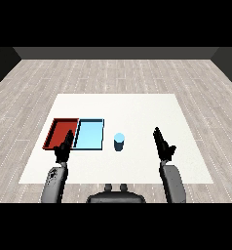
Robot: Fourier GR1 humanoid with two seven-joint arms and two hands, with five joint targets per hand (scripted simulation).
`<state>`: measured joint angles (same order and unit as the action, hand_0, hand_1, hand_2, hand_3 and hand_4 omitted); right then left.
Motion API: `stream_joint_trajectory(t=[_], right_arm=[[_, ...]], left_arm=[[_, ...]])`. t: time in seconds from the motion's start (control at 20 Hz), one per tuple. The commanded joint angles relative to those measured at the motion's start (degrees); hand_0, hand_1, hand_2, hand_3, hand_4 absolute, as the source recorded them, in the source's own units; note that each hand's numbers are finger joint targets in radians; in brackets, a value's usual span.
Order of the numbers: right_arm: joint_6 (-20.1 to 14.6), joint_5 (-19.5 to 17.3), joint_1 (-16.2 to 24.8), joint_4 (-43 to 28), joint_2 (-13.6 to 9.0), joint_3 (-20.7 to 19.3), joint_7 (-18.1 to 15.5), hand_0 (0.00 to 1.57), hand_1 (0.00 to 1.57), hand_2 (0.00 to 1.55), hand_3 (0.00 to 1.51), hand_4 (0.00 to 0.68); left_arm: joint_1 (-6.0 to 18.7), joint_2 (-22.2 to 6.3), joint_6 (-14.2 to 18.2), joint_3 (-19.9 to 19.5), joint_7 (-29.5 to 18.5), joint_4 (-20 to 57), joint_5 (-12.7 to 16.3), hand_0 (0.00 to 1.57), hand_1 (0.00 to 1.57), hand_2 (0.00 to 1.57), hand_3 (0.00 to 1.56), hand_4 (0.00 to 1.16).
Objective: Pick the blue can and put it in the blue box
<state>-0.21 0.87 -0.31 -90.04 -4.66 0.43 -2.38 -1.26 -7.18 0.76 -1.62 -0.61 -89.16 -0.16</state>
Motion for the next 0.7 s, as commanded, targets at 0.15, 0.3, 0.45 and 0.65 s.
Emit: stream_joint_trajectory(t=[0.15,0.3,0.45,0.65], right_arm=[[-5.2,-6.1,-1.9,-0.6,3.8,4.1,3.4,0.00,0.00,0.00,0.00,0.000],[-2.6,2.2,-5.0,-5.4,4.6,6.5,-3.4,0.00,0.00,0.00,0.00,0.000],[-1.4,4.0,-3.4,-3.8,4.6,6.5,-8.1,0.00,0.00,0.00,0.00,0.000],[-0.2,5.1,-0.6,-2.9,4.6,7.6,-13.8,0.00,0.00,0.00,0.00,0.000]], left_arm=[[0.8,1.6,-1.5,1.4,0.2,0.3,-0.9,0.00,0.00,0.00,0.00,0.00],[3.2,6.6,-1.2,1.5,-12.0,-7.2,3.7,0.00,0.00,0.00,0.00,0.00],[1.2,5.5,-4.8,-0.9,-20.0,-3.4,6.5,0.00,0.00,0.00,0.00,0.00],[3.7,5.3,-5.4,-2.0,-23.2,0.4,6.5,0.00,0.00,0.00,0.00,0.00]])
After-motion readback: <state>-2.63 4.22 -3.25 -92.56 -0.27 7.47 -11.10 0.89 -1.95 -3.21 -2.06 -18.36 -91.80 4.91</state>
